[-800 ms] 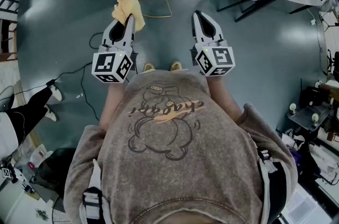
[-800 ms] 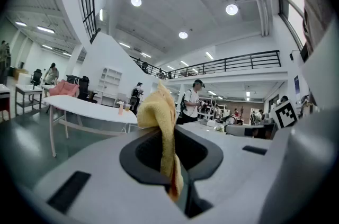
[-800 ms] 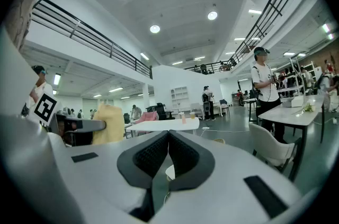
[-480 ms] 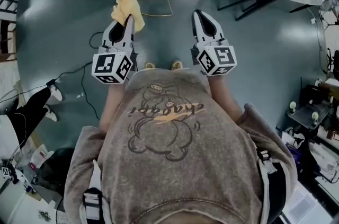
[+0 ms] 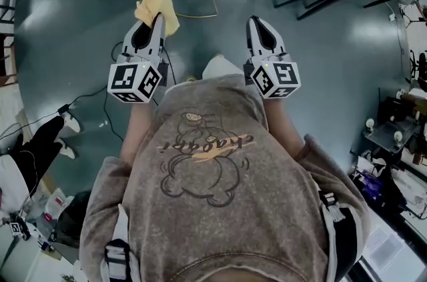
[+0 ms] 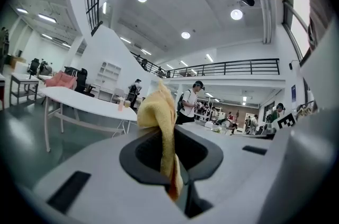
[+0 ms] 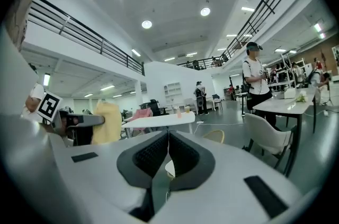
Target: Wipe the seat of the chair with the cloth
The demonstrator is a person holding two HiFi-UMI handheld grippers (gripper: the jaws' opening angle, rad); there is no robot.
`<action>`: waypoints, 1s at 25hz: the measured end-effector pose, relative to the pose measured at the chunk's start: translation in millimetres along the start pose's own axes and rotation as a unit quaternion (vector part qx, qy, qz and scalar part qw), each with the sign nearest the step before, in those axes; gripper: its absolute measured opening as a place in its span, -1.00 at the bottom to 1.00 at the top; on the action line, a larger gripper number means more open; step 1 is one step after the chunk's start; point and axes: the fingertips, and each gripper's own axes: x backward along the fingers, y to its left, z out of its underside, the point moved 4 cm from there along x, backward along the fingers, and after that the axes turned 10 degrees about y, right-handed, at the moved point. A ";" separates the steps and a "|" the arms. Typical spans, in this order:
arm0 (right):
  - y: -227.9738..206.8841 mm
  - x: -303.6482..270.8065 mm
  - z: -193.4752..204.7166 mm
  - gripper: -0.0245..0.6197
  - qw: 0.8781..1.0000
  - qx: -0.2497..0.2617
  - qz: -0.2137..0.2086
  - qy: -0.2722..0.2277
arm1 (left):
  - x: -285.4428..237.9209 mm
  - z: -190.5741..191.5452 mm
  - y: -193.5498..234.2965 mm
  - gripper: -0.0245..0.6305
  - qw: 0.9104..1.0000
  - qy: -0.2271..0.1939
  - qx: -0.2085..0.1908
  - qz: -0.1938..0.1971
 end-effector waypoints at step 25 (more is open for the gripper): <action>-79.4 -150.6 -73.7 -0.84 1.000 -0.001 -0.001 -0.001 | -157.0 -51.8 70.3 -0.78 0.999 0.025 0.013 0.020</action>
